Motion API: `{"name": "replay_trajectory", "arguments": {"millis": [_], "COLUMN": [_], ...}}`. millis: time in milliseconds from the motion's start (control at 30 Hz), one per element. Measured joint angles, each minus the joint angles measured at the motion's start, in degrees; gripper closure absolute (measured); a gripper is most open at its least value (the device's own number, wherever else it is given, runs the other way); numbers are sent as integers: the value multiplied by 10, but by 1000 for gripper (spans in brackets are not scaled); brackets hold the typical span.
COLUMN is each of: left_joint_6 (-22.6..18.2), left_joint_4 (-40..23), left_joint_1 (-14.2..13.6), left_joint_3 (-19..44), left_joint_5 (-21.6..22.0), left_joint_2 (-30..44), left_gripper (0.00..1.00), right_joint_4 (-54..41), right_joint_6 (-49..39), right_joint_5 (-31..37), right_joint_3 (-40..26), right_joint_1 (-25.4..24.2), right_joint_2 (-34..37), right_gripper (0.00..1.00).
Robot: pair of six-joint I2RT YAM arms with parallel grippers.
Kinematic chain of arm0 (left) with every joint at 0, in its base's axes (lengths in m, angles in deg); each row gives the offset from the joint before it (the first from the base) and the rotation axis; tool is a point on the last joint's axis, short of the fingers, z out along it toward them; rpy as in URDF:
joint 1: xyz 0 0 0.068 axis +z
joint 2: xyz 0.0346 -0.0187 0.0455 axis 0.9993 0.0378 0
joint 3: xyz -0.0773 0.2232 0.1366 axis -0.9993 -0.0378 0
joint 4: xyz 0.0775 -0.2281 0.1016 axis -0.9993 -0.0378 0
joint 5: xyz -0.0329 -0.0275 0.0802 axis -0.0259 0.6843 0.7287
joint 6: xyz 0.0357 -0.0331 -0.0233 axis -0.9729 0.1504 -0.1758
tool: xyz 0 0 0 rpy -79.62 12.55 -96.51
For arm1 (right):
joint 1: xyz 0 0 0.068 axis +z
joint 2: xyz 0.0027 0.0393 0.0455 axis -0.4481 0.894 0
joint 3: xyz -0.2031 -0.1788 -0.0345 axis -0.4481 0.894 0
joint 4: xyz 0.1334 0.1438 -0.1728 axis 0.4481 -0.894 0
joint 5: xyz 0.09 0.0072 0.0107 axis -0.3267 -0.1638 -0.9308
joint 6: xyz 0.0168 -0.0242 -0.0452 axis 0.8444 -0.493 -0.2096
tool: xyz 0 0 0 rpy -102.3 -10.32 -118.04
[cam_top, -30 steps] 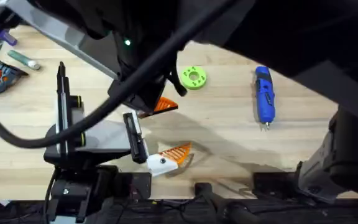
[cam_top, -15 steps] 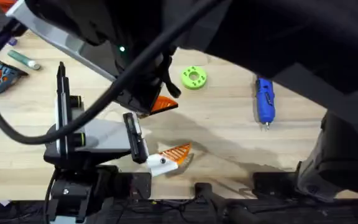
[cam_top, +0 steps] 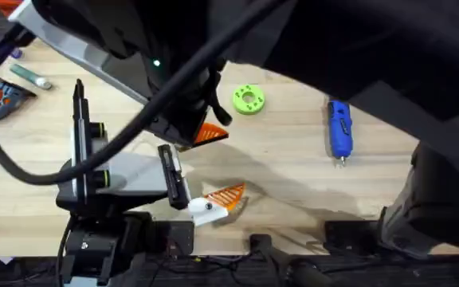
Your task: Pick up the gripper from the table and insert it into the empty holder that is missing its gripper. Then pick up a screw, insert it into the mounting hole, and use the screwdriver to tighten it. Finally, clean up the table by picking up the vegetable and placing it into the bucket.
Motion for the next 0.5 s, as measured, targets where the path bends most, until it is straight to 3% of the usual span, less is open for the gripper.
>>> {"name": "replay_trajectory", "arguments": {"millis": [500], "left_joint_6": [0], "left_joint_4": [0], "left_joint_1": [0], "left_joint_3": [0], "left_joint_5": [0], "left_joint_2": [0], "left_gripper": [16], "right_joint_4": [0], "right_joint_6": [0], "right_joint_5": [0], "right_joint_3": [2], "right_joint_1": [3], "right_joint_2": [0], "right_gripper": [995]}}
